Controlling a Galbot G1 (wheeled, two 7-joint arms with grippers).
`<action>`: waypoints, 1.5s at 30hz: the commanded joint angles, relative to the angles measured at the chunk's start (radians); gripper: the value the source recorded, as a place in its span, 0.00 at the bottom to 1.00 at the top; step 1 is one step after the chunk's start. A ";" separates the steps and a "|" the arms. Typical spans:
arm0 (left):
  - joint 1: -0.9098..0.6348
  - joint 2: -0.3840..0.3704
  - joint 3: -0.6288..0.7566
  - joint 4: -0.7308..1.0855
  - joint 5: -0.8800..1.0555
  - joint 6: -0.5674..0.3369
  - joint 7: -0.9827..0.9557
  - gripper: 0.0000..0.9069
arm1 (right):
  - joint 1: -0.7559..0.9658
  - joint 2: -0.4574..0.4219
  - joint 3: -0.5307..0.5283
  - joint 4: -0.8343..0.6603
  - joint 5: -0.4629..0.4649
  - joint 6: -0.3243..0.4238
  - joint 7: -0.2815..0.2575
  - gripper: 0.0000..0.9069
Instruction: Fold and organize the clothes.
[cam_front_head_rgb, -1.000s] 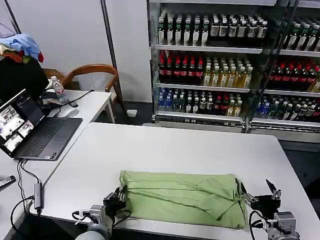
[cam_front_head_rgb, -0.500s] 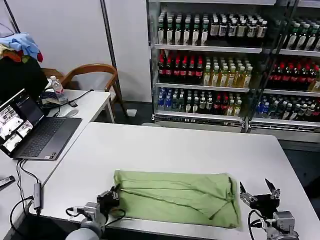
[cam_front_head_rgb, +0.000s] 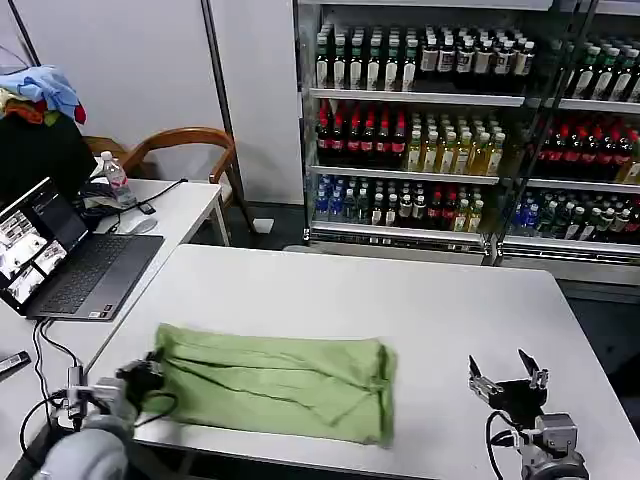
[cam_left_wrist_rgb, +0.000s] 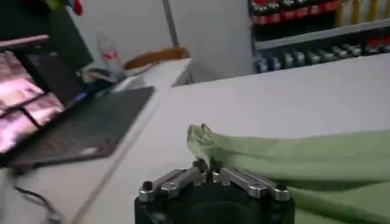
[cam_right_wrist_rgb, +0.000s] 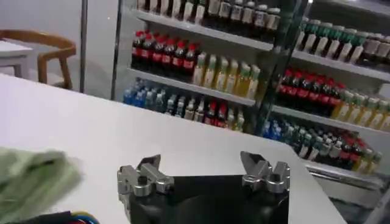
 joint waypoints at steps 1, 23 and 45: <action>0.033 0.141 -0.209 -0.028 -0.064 0.053 -0.008 0.06 | 0.032 -0.001 -0.013 0.000 0.002 0.007 0.001 1.00; -0.031 -0.172 0.317 -0.342 0.016 -0.086 0.110 0.04 | -0.058 0.039 0.044 0.001 -0.023 0.008 0.007 1.00; -0.240 -0.349 0.464 -0.139 -0.078 -0.006 -0.028 0.04 | -0.104 0.036 0.187 0.022 0.002 -0.002 0.008 1.00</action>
